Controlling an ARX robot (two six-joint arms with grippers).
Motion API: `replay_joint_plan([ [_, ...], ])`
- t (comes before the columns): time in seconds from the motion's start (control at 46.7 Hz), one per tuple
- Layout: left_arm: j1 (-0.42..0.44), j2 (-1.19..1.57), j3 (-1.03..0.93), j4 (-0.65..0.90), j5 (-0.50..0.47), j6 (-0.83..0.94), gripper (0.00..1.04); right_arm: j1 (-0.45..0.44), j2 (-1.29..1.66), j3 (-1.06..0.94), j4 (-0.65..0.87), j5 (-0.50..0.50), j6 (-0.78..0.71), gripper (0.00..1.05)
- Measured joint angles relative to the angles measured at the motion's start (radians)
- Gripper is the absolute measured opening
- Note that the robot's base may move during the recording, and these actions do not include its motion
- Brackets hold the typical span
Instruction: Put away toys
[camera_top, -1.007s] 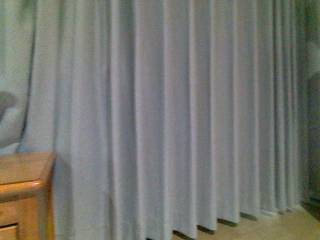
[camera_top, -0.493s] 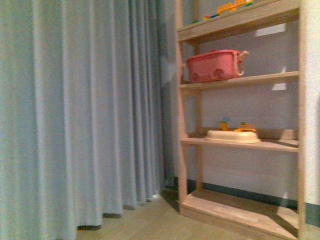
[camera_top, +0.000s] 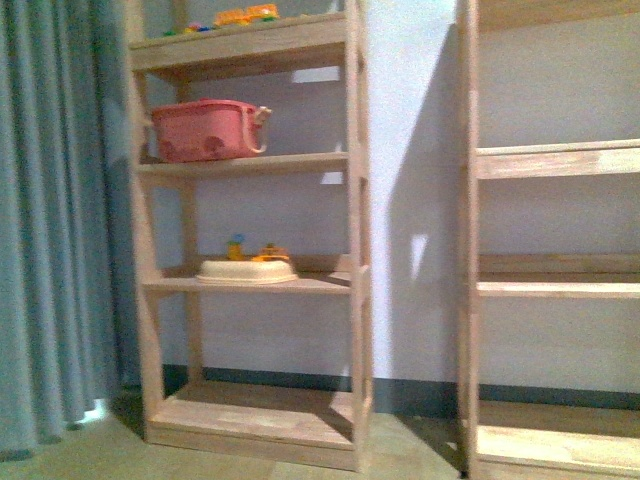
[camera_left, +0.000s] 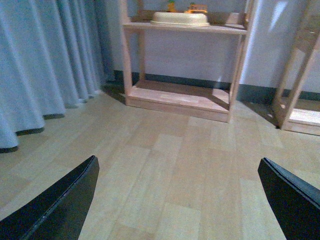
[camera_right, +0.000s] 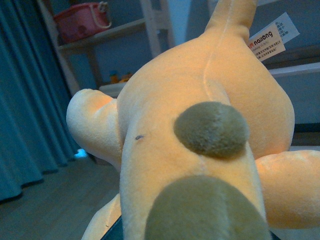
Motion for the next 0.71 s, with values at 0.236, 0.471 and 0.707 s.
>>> replay_joint_plan([
  [0.236, 0.000, 0.000, 0.000, 0.000, 0.004, 0.000, 0.99, 0.000, -0.004, 0.000, 0.000, 0.002, 0.000, 0.20],
  [0.471, 0.000, 0.000, 0.000, 0.000, 0.002, 0.000, 0.99, 0.000, -0.003, 0.000, 0.000, -0.009, 0.000, 0.20],
  [0.707, 0.000, 0.000, 0.000, 0.000, 0.002, 0.000, 0.99, 0.000, -0.002, 0.000, 0.000, -0.004, 0.000, 0.20],
])
